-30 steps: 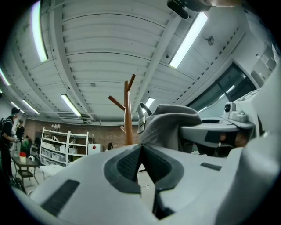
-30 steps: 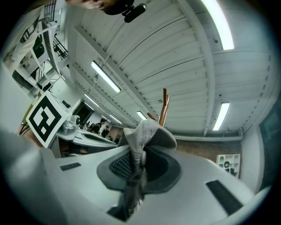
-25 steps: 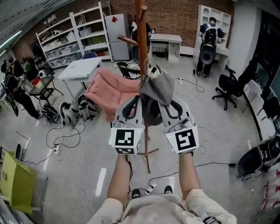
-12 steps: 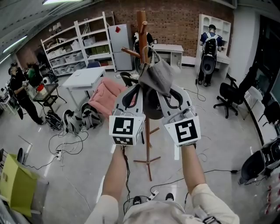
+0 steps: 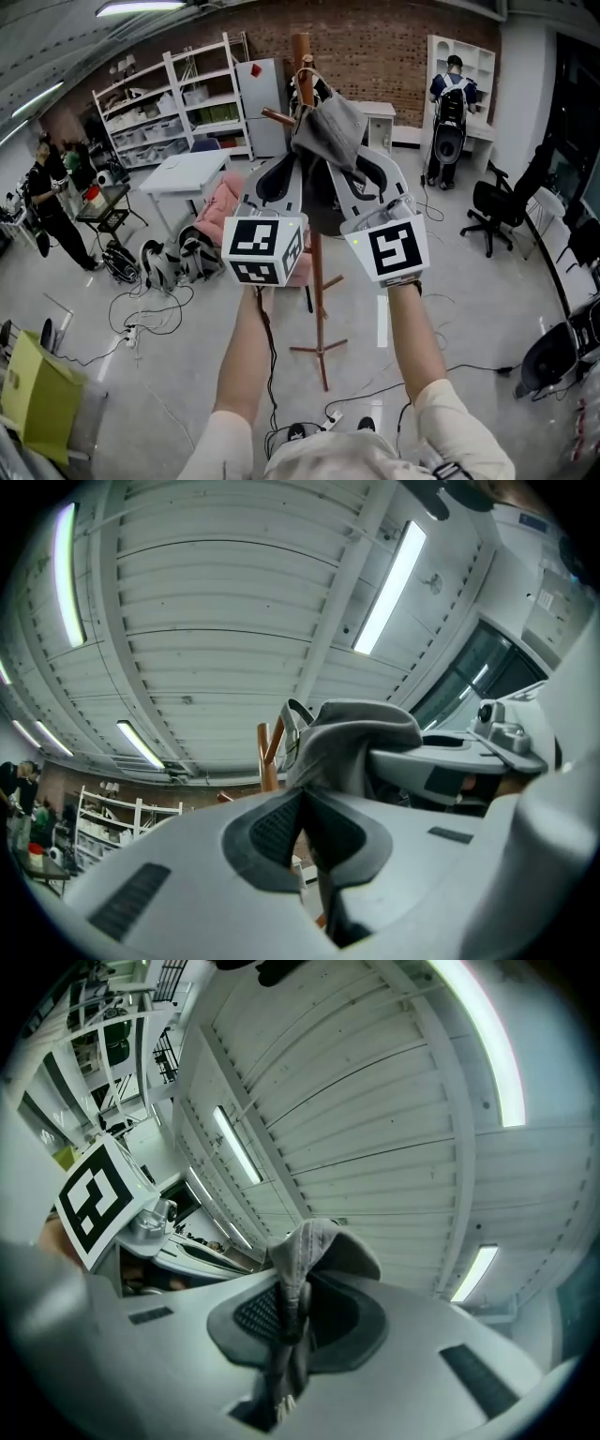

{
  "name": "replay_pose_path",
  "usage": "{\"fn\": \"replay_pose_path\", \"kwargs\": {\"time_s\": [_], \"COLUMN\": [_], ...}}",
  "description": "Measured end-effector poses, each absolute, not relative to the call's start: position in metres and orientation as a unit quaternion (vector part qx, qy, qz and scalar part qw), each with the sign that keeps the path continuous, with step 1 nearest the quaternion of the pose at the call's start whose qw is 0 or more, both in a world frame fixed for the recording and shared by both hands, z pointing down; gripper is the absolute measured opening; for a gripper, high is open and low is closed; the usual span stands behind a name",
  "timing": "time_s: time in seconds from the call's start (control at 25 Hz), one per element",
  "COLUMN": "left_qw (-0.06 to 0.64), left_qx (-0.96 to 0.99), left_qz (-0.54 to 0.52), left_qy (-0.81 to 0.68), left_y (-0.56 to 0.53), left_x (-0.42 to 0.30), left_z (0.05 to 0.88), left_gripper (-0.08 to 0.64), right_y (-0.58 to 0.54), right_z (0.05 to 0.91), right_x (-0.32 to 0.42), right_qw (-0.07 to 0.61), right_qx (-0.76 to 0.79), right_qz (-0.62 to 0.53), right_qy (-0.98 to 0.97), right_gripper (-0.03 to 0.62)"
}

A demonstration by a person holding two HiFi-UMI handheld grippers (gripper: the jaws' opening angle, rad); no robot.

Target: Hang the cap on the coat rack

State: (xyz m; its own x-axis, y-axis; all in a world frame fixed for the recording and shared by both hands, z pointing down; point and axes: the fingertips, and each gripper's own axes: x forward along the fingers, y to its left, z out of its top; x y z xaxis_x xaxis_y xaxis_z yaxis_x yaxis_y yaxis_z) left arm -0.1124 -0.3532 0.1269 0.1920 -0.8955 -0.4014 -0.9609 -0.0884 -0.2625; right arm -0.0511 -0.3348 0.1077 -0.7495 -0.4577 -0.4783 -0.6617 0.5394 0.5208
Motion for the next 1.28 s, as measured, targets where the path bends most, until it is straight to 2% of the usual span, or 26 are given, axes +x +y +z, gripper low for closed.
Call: {"fn": "replay_pose_path", "kwargs": {"time_s": [0.32,0.72,1.28], "left_qw": [0.241,0.200,0.195], "left_qx": [-0.728,-0.749,-0.748], "left_qz": [0.071,0.083,0.074], "left_qy": [0.638,0.626,0.630], "left_y": [-0.368,-0.390,-0.419], "left_x": [-0.121,-0.120,-0.127], "left_z": [0.099,0.107,0.114], "left_gripper": [0.008,0.008,0.008], "right_y": [-0.351,-0.376,-0.408], "right_z": [0.081,0.085,0.096], "right_x": [-0.058,-0.061,-0.072], "right_qw": [0.142,0.111,0.086], "right_qx": [-0.336,-0.357,-0.355], "right_qz": [0.351,0.349,0.339], "right_qy": [0.863,0.860,0.867], "right_gripper": [0.029,0.029,0.029]}}
